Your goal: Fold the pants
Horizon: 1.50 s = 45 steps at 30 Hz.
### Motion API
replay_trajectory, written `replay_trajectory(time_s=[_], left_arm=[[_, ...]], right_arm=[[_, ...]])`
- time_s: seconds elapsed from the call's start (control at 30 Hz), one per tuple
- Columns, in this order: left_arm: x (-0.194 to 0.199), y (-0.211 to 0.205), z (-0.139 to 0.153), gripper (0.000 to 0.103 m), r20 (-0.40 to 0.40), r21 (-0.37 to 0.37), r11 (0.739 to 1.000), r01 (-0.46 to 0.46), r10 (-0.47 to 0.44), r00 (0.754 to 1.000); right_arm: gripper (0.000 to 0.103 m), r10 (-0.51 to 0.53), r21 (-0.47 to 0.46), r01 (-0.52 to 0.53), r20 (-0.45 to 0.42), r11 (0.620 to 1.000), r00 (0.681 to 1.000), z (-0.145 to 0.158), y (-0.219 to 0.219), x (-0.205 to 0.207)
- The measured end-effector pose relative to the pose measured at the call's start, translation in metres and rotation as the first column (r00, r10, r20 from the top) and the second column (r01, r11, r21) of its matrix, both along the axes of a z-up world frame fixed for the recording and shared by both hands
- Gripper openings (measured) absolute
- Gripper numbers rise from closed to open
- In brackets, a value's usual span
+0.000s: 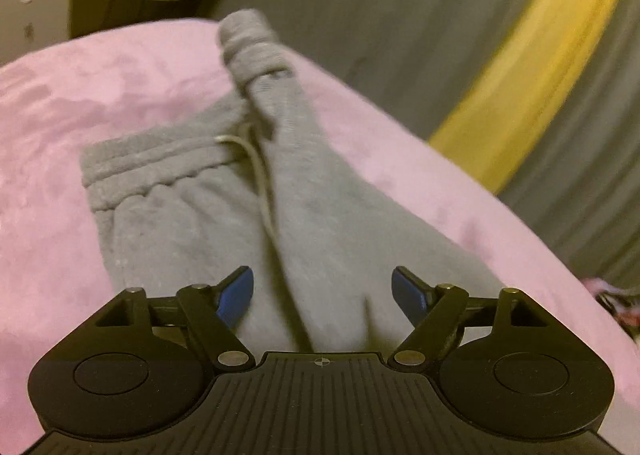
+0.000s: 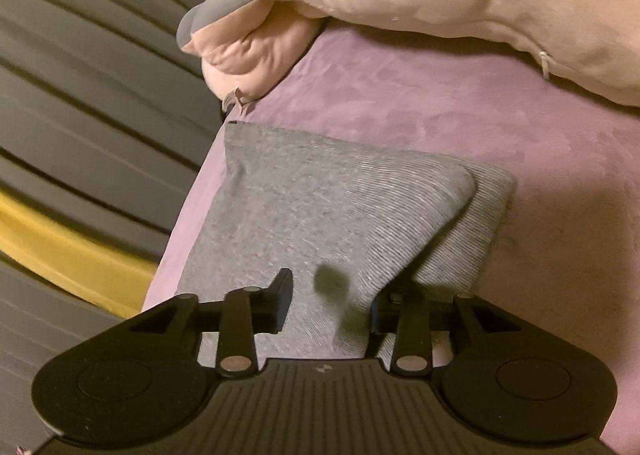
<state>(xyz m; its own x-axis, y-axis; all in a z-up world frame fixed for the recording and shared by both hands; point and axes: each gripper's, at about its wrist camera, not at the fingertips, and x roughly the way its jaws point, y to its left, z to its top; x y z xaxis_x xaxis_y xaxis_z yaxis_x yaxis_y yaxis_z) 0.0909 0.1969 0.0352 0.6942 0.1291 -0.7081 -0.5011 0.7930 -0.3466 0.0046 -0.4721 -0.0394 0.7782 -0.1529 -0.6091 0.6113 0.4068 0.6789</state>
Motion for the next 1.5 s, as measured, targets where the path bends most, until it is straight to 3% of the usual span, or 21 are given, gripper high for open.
replay_trajectory(time_s=[0.07,0.1,0.13,0.17,0.23,0.37,0.43,0.57,0.63,0.7,0.77,0.8,0.83,0.9,0.97,1.03,1.13,1.2,1.3,1.4,1.5], left_arm=[[0.014,0.014,-0.010,0.072,-0.033,-0.082,0.996,-0.039,0.036,0.999],[0.021,0.022,-0.013,0.058,-0.043,-0.128,0.991,-0.044,0.038,0.998],[0.028,0.028,-0.015,0.031,-0.062,-0.173,0.984,-0.050,0.040,0.997],[0.031,0.029,-0.019,0.019,-0.072,-0.207,0.977,-0.050,0.036,0.997],[0.032,0.032,-0.013,0.011,-0.053,-0.228,0.973,-0.041,0.029,0.998],[0.006,0.036,0.017,0.011,0.186,-0.221,0.974,0.044,-0.002,0.983],[-0.009,0.042,0.022,0.011,0.227,-0.236,0.970,0.058,-0.003,0.974],[-0.022,0.050,-0.009,0.011,0.071,-0.212,0.977,0.020,-0.005,0.997],[-0.023,0.056,-0.033,0.029,-0.045,-0.225,0.973,-0.045,0.036,0.998],[-0.028,0.065,-0.046,0.029,-0.066,-0.245,0.964,-0.102,0.088,0.994],[-0.036,0.072,-0.038,0.045,-0.042,-0.240,0.958,-0.155,0.149,0.988],[-0.045,0.068,-0.029,0.060,-0.043,-0.188,0.963,-0.193,0.188,0.981],[-0.051,0.065,-0.025,0.073,-0.045,-0.108,0.966,-0.237,0.233,0.971],[-0.056,0.049,-0.004,0.076,0.012,0.090,0.957,-0.277,0.277,0.961],[-0.052,0.023,0.016,0.078,0.082,0.213,0.957,-0.195,0.182,0.980],[-0.034,-0.012,0.026,0.083,0.113,0.272,0.961,-0.055,0.025,0.993],[-0.008,-0.074,0.023,0.087,0.117,0.277,0.948,0.157,-0.195,0.974],[0.009,-0.114,0.020,0.088,0.097,0.273,0.914,0.300,-0.337,0.937],[0.041,-0.170,0.002,0.089,0.059,0.301,0.846,0.440,-0.477,0.877],[0.072,-0.200,-0.028,0.088,0.003,0.351,0.798,0.490,-0.524,0.851],[0.090,-0.202,-0.055,0.088,-0.068,0.384,0.779,0.496,-0.512,0.857]], right_arm=[[0.018,0.015,-0.025,-0.016,-0.023,1.000,1.000,0.003,0.001,0.005],[0.008,0.019,-0.037,-0.021,-0.041,0.999,0.999,0.004,0.001,0.010],[0.006,0.025,-0.054,-0.028,-0.061,0.998,0.998,0.005,0.001,0.015],[0.006,0.038,-0.080,-0.045,-0.087,0.996,0.996,0.010,0.002,0.019],[0.005,0.071,-0.141,-0.087,-0.115,0.986,0.991,0.022,0.004,0.026],[0.005,0.087,-0.180,-0.083,0.014,0.980,0.996,0.056,-0.004,0.016],[0.005,0.070,-0.223,-0.054,0.062,0.973,0.996,0.069,-0.007,0.003],[0.005,0.065,-0.266,-0.065,-0.010,0.962,0.998,0.055,-0.009,-0.011],[0.011,0.063,-0.268,-0.095,-0.123,0.959,0.990,0.034,-0.009,-0.007],[0.021,0.031,-0.245,-0.099,-0.268,0.965,0.963,0.018,-0.013,-0.004],[0.025,-0.024,-0.268,-0.046,-0.251,0.962,0.968,0.023,-0.014,-0.016],[0.035,-0.069,-0.292,-0.009,-0.255,0.956,0.964,0.030,-0.014,-0.021],[0.054,-0.129,-0.329,0.031,-0.281,0.944,0.951,0.038,-0.015,-0.024],[0.064,-0.241,-0.434,0.097,-0.290,0.896,0.926,0.057,-0.012,-0.030],[0.064,-0.245,-0.537,0.082,-0.239,0.840,0.940,0.077,0.005,-0.022],[0.066,-0.167,-0.583,0.024,-0.193,0.812,0.967,0.089,0.030,-0.002],[0.072,0.096,-0.590,-0.183,-0.177,0.786,0.980,0.093,0.093,0.045],[0.073,0.315,-0.586,-0.370,-0.198,0.721,0.928,0.085,0.149,0.079],[0.076,0.603,-0.638,-0.578,-0.216,0.509,0.768,0.064,0.229,0.118],[0.082,0.649,-0.722,-0.619,-0.316,0.309,0.692,0.043,0.281,0.138],[0.093,0.641,-0.720,-0.648,-0.380,0.247,0.667,0.020,0.286,0.154]])
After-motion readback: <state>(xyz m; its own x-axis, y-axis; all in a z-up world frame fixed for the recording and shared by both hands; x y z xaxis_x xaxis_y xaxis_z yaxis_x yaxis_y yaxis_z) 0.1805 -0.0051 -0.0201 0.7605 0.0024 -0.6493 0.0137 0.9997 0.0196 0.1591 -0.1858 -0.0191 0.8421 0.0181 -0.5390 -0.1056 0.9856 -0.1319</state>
